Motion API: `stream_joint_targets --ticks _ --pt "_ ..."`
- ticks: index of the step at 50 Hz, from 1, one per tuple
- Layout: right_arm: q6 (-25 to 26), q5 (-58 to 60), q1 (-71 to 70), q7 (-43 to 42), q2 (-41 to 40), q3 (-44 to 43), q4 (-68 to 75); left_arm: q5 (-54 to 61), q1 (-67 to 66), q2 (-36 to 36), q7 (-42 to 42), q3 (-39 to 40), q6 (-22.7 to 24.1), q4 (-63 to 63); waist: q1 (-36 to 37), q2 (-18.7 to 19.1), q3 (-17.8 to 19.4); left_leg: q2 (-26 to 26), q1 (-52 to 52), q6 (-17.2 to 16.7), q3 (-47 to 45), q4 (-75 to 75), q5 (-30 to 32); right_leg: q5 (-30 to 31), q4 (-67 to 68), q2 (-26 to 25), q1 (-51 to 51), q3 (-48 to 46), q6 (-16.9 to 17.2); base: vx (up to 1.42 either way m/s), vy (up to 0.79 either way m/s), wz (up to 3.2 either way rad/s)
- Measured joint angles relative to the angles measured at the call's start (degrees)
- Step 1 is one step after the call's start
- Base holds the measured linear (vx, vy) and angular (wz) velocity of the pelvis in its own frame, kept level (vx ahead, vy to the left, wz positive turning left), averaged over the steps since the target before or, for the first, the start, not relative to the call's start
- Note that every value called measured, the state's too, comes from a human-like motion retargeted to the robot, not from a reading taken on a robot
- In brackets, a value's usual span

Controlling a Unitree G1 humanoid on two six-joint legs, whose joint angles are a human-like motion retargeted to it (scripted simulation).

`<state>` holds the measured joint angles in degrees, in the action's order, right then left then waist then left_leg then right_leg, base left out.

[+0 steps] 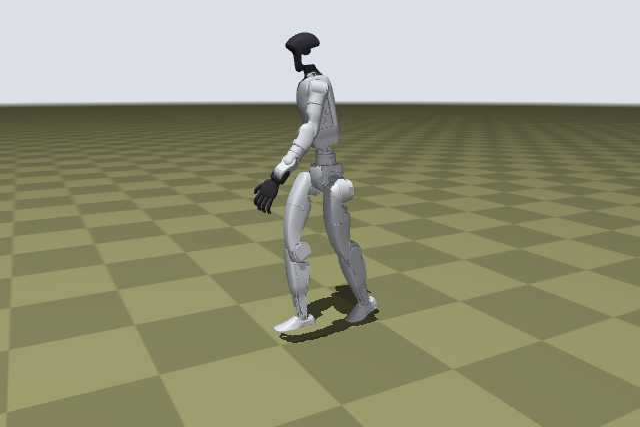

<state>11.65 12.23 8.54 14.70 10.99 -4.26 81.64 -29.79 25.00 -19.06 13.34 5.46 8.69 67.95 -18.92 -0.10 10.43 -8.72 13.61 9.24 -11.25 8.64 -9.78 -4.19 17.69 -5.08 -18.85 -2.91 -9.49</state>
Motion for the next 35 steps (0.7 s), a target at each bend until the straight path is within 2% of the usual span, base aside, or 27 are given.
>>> stream_joint_targets --ticks 2,3,5,7,8,11,15,18,20,22,25,27,28,29,30,31,33,35 --pt "-0.1 1.0 1.5 -0.2 -0.6 -1.5 0.6 -1.1 -2.1 1.2 1.1 0.1 0.9 -2.2 2.7 0.0 -1.8 -1.0 1.3 2.1 -2.3 1.2 0.7 -1.1 2.7 2.7 -0.1 -2.9 0.4 0.88 -0.18 -0.37" --pt "0.0 1.0 1.9 -0.3 -0.8 -2.8 1.1 -1.8 -3.4 2.7 1.0 -0.2 1.3 -3.0 3.9 0.1 -2.3 -1.6 1.5 3.7 -2.7 2.6 2.1 -1.1 3.8 3.2 0.2 -0.3 2.8 0.85 -0.09 -0.27" --pt "0.9 0.1 1.9 -0.1 -1.1 -2.9 1.8 -2.0 -6.9 5.0 -0.4 -0.5 1.7 -3.3 5.8 -0.7 -2.3 -1.4 2.7 5.8 -5.9 7.5 5.6 -0.6 1.6 3.0 4.8 3.9 5.0 0.95 -0.18 -0.66" --pt "0.7 -1.6 0.2 -0.2 -1.5 -0.5 1.6 -2.5 -10.1 6.2 -1.5 1.3 1.3 -2.0 7.9 -1.8 -1.0 0.6 2.6 5.8 -11.0 16.6 8.4 -2.0 -0.1 2.9 10.2 1.3 2.5 0.73 -0.31 -1.31" --pt "0.2 -2.2 -1.1 -0.4 -1.7 0.4 1.3 -2.9 -11.1 6.8 -2.0 2.2 1.0 -1.1 8.7 -2.8 -0.1 1.2 1.4 5.8 -12.6 22.5 8.5 -2.0 -1.0 2.8 12.3 3.3 1.9 0.65 -0.27 -1.08" --pt "-0.2 -2.1 -5.0 -1.8 -2.9 1.8 0.7 -5.5 -14.4 8.1 -3.1 3.6 -0.1 2.5 12.2 -5.1 1.3 7.7 -2.5 5.8 -19.6 42.3 2.2 -2.7 -3.3 3.4 18.4 5.8 0.3 0.80 -0.21 -0.55" --pt "1.7 -0.8 -11.1 -3.6 -4.7 4.4 -0.6 -11.8 -17.4 9.2 -6.0 6.5 -2.8 10.9 15.5 -5.0 1.5 14.6 -13.8 5.8 -21.7 59.2 -5.1 -1.0 -7.7 2.8 23.4 6.0 -1.3 0.45 0.04 0.23" --pt "1.8 -0.1 -15.2 -4.1 -5.4 6.4 -2.9 -14.7 -20.2 9.0 -7.4 7.6 -5.9 18.0 15.4 -4.1 0.5 15.8 -22.6 5.8 -22.1 55.9 -5.8 -0.3 -10.7 3.4 25.6 3.7 -0.1 0.26 0.26 0.75" --pt "1.3 0.2 -17.5 -3.4 -5.4 7.8 -5.3 -16.5 -22.1 9.0 -8.0 8.0 -8.1 21.8 14.4 -4.2 -0.8 12.9 -27.8 5.8 -22.5 45.5 -3.6 0.2 -12.3 5.5 25.9 1.6 2.0 0.41 0.31 0.83" --pt "0.9 0.8 -19.7 -2.2 -5.2 9.7 -8.1 -18.7 -23.7 8.5 -8.1 8.9 -10.4 25.2 15.3 -3.4 -1.4 11.5 -30.4 0.9 -19.3 31.6 0.0 -0.2 -13.2 4.6 27.1 1.0 2.5 0.53 0.12 -0.12" --pt "0.7 2.7 -21.6 -0.5 -4.3 12.2 -13.7 -22.5 -25.1 7.6 -6.9 9.9 -13.0 29.3 18.7 0.0 -1.0 10.5 -31.8 -10.2 -4.6 12.1 8.2 -1.5 -14.9 0.6 30.9 2.1 2.9 0.63 0.08 -0.88" --pt "0.0 3.9 -21.7 -0.4 -3.7 13.9 -17.2 -24.5 -26.7 7.0 -4.1 9.4 -14.0 29.5 20.0 1.0 -0.9 10.8 -31.3 -13.2 2.8 6.0 11.3 -2.6 -15.4 -0.2 33.7 2.7 4.0 0.68 0.09 -0.88" --pt "-0.6 4.6 -21.4 -0.4 -3.5 14.8 -18.5 -25.2 -27.5 6.8 -3.2 9.2 -14.4 29.5 20.7 1.3 -1.1 10.9 -30.8 -13.7 3.6 4.5 13.8 -3.0 -15.3 -0.1 34.8 3.7 5.3 0.72 0.10 -0.87" --pt "-1.1 5.3 -20.8 -0.3 -3.4 15.3 -19.6 -25.8 -28.1 6.6 -2.7 9.2 -14.8 29.5 21.0 1.1 -1.6 10.7 -30.3 -11.3 1.5 4.1 14.1 -3.4 -15.0 1.0 35.7 3.2 7.3 0.85 0.17 -0.76" --pt "-1.6 6.0 -20.1 -0.2 -3.2 15.7 -20.5 -26.3 -28.7 6.6 -2.6 9.2 -15.3 29.5 21.2 0.7 -2.3 10.5 -29.8 -7.3 -2.0 4.4 13.1 -3.9 -14.7 2.5 36.4 1.9 9.6 0.92 0.21 -0.42" --pt "-1.8 7.4 -19.4 0.2 -3.5 15.6 -20.8 -26.2 -28.8 6.8 -3.2 9.9 -16.1 29.5 20.3 0.6 -2.6 11.4 -29.1 -5.7 -4.8 5.7 11.4 -4.2 -13.1 2.7 36.5 2.8 10.1 0.85 0.17 -0.34" --pt "-1.8 10.1 -18.4 0.4 -4.9 15.8 -20.2 -24.7 -28.3 7.3 -5.0 12.9 -17.6 29.3 19.1 0.4 -2.3 12.8 -27.9 -5.0 -5.0 8.0 9.0 -2.9 -7.6 2.8 35.1 4.4 9.8 0.61 0.02 -0.79" --pt "-1.6 9.9 -17.0 -1.3 -6.5 17.2 -18.6 -20.5 -27.9 8.0 -6.4 13.8 -17.7 27.5 18.1 1.1 -2.0 15.2 -25.5 -5.7 -4.5 7.7 7.6 3.4 0.0 2.9 32.1 1.9 8.2 0.48 -0.04 -1.14"
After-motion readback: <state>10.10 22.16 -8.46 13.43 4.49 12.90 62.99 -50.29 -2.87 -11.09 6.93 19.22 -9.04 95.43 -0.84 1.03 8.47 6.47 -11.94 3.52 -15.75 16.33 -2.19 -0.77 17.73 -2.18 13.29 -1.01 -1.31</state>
